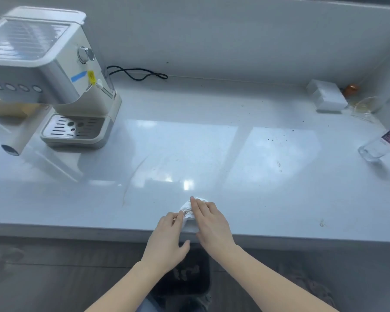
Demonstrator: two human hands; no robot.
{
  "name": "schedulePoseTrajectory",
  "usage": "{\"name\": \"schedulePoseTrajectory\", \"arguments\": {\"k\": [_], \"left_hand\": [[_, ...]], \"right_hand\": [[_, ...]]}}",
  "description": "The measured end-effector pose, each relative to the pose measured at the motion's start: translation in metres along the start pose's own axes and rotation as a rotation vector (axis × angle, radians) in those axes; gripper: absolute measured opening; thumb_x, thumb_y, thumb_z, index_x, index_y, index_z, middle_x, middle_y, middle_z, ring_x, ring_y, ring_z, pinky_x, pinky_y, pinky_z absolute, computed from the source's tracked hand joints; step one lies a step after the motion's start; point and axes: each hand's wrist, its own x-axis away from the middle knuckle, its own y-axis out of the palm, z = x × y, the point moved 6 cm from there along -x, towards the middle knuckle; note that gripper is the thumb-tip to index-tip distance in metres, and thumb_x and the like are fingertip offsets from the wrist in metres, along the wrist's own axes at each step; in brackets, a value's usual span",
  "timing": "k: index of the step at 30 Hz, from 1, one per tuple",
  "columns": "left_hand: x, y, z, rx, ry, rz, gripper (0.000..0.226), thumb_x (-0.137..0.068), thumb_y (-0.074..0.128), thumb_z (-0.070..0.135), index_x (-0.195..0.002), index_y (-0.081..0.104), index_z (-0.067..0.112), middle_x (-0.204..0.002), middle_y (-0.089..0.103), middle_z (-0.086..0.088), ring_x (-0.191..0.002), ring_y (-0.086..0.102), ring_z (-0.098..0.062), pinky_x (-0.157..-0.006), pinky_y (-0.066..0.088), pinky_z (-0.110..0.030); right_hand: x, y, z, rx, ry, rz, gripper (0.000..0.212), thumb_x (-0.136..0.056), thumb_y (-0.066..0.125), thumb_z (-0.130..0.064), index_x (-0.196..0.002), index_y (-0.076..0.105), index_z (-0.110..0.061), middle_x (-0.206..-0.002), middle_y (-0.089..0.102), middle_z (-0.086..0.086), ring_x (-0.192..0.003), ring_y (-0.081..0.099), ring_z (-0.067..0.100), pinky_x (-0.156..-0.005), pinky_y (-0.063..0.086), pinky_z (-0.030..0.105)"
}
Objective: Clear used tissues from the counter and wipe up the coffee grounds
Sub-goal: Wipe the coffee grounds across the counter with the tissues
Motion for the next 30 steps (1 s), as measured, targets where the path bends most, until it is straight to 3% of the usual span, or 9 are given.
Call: {"name": "schedulePoseTrajectory", "arguments": {"k": [3,6,9,12,15,18,23,27,30], "left_hand": [[0.002,0.008,0.013,0.231,-0.168,-0.021,0.062,-0.083,0.052,0.035,-0.141,0.029,0.025,-0.127,0.042,0.005,-0.099,0.053,-0.009,-0.08,0.048,-0.021],[0.005,0.026,0.033,0.406,-0.31,-0.059,0.068,-0.09,0.042,0.025,-0.148,0.006,0.021,-0.139,0.024,0.002,-0.078,0.058,-0.016,-0.064,0.045,-0.024],[0.003,0.031,0.038,0.399,-0.403,-0.07,0.071,-0.09,0.034,0.022,-0.149,-0.004,0.019,-0.149,0.014,0.001,-0.099,0.057,-0.02,-0.085,0.042,-0.031],[-0.002,0.026,0.033,0.281,-0.46,-0.133,0.072,-0.086,0.036,0.03,-0.149,0.001,0.027,-0.146,0.031,0.005,-0.121,0.043,-0.015,-0.088,0.031,-0.031],[-0.006,0.023,0.026,0.468,-0.541,-0.16,0.065,-0.087,0.039,0.031,-0.145,0.01,0.035,-0.134,0.042,0.001,-0.111,0.038,-0.019,-0.091,0.03,-0.032],[-0.011,0.016,0.023,0.607,-0.574,-0.125,0.054,-0.086,0.04,0.024,-0.138,0.026,0.029,-0.125,0.041,0.005,-0.111,0.037,-0.02,-0.092,0.032,-0.037],[-0.012,-0.009,-0.007,0.127,-0.427,0.015,0.039,-0.084,0.044,0.034,-0.123,0.049,0.03,-0.112,0.056,0.006,-0.115,0.044,-0.017,-0.087,0.029,-0.035],[-0.007,-0.041,-0.047,0.024,-0.308,0.284,0.045,-0.088,0.051,0.028,-0.133,0.045,0.026,-0.125,0.05,-0.001,-0.118,0.045,-0.022,-0.099,0.031,-0.041],[-0.008,-0.054,-0.072,-0.04,-0.251,0.332,0.051,-0.091,0.05,0.026,-0.14,0.035,0.024,-0.145,0.037,-0.001,-0.133,0.034,-0.023,-0.108,0.024,-0.045]], "right_hand": [[-0.001,0.003,-0.002,-0.022,0.018,-0.028,0.083,-0.085,0.055,-0.008,-0.15,0.003,-0.011,-0.15,0.029,0.002,-0.129,0.032,0.024,-0.088,0.048,0.028],[-0.002,0.002,-0.002,-0.021,0.027,-0.035,0.072,-0.093,0.049,-0.018,-0.15,0.004,-0.013,-0.15,0.027,-0.002,-0.128,0.03,0.021,-0.084,0.05,0.025],[-0.003,-0.002,0.0,-0.051,0.02,-0.06,0.069,-0.094,0.05,-0.02,-0.149,0.009,-0.017,-0.149,0.029,-0.006,-0.127,0.03,0.019,-0.081,0.052,0.028],[0.002,-0.004,0.003,-0.122,-0.002,-0.129,0.079,-0.086,0.058,-0.026,-0.148,0.01,-0.019,-0.152,0.025,-0.009,-0.131,0.026,0.018,-0.084,0.052,0.032],[0.002,-0.008,0.0,-0.202,-0.013,-0.154,0.083,-0.079,0.061,-0.042,-0.147,0.016,-0.023,-0.152,0.025,-0.012,-0.134,0.023,0.015,-0.09,0.05,0.032],[-0.007,-0.012,-0.006,-0.206,-0.019,-0.133,0.061,-0.082,0.058,-0.04,-0.138,0.036,-0.027,-0.145,0.04,-0.014,-0.129,0.033,0.015,-0.088,0.049,0.032],[-0.023,-0.015,-0.006,-0.137,-0.003,-0.041,0.023,-0.089,0.056,-0.024,-0.112,0.06,-0.028,-0.123,0.057,-0.012,-0.103,0.046,0.018,-0.068,0.045,0.029],[-0.023,-0.012,-0.003,-0.127,-0.031,0.033,0.035,-0.082,0.056,-0.004,-0.106,0.06,-0.029,-0.118,0.058,-0.013,-0.101,0.049,0.018,-0.065,0.049,0.031],[-0.019,-0.011,-0.002,-0.155,-0.019,0.097,0.038,-0.079,0.058,0.0,-0.104,0.062,-0.029,-0.116,0.061,-0.013,-0.099,0.053,0.018,-0.062,0.052,0.033]]}}
